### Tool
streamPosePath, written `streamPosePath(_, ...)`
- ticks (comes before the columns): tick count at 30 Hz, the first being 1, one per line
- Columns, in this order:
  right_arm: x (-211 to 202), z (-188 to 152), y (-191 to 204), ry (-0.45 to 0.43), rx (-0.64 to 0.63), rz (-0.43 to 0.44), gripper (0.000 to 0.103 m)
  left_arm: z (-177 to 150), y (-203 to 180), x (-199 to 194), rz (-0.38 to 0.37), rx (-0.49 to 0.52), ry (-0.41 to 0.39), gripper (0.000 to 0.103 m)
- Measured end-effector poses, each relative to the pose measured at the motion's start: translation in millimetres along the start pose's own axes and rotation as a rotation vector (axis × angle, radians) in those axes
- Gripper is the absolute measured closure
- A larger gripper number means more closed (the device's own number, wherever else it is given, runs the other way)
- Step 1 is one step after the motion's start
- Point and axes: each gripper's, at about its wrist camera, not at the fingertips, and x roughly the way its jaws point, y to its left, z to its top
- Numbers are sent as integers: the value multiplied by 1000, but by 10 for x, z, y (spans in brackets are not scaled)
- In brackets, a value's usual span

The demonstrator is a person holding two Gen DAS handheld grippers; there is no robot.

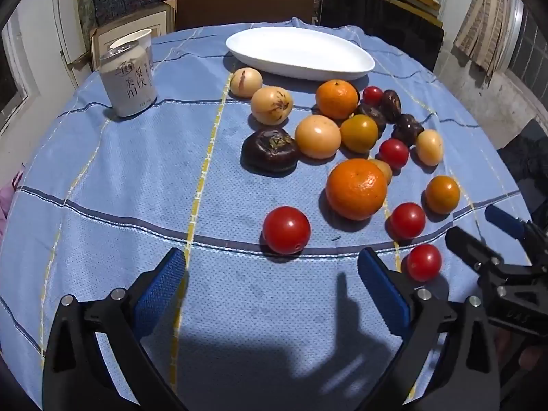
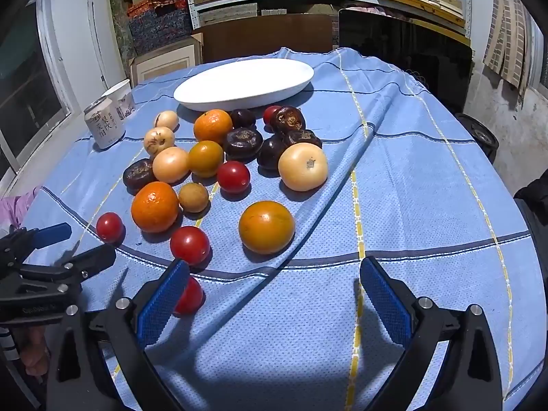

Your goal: Organize fruits

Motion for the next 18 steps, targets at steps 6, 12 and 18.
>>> streamPosePath(6,2,-6,12,2,-4,0,3,23,-10,-48,15,-6,-14,4)
streamPosePath(12,2,-5,8,2,1,-1,3,-4,-21,-28,0,5,-16,4)
streamPosePath(18,4,-5,3,2,1,-1,3,2,-15,-73,-36,-5,-34,4)
